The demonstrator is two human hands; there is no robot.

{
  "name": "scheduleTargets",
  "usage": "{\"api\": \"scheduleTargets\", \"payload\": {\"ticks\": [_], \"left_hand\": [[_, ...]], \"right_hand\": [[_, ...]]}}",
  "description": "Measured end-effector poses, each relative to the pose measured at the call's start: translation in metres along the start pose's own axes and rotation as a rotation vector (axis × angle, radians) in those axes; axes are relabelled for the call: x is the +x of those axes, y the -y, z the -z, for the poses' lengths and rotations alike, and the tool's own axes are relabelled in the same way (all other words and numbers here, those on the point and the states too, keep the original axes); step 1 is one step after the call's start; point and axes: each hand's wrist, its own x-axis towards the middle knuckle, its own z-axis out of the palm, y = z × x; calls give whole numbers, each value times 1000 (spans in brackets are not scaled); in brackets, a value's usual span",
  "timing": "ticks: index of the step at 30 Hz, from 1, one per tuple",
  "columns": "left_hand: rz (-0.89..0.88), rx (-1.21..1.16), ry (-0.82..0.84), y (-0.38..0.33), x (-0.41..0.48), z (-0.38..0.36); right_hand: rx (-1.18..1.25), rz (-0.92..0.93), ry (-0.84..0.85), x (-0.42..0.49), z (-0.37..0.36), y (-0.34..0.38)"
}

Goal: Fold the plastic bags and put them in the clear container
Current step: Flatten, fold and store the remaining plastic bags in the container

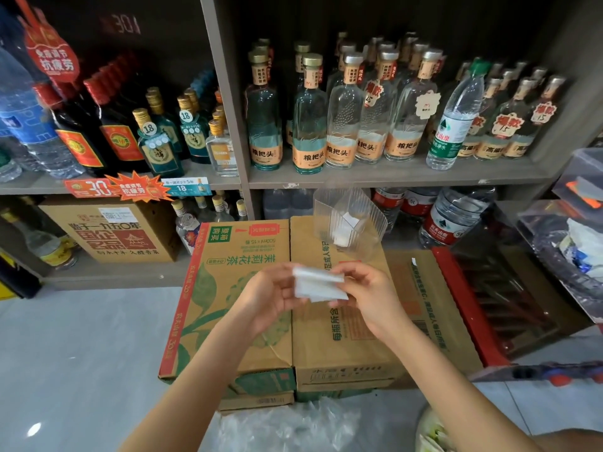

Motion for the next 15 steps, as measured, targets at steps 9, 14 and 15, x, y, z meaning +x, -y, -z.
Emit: {"api": "scheduleTargets", "payload": {"ticks": [9,14,15], "left_hand": [[-151,352,15,-8,20,-14],[-263,381,46,-9,34,-33],[-263,389,59,-11,38,-36]], "right_hand": [[324,-154,113,9,23,13],[133,-117,13,19,33,18],[94,-105,-25,22,35,21]]}}
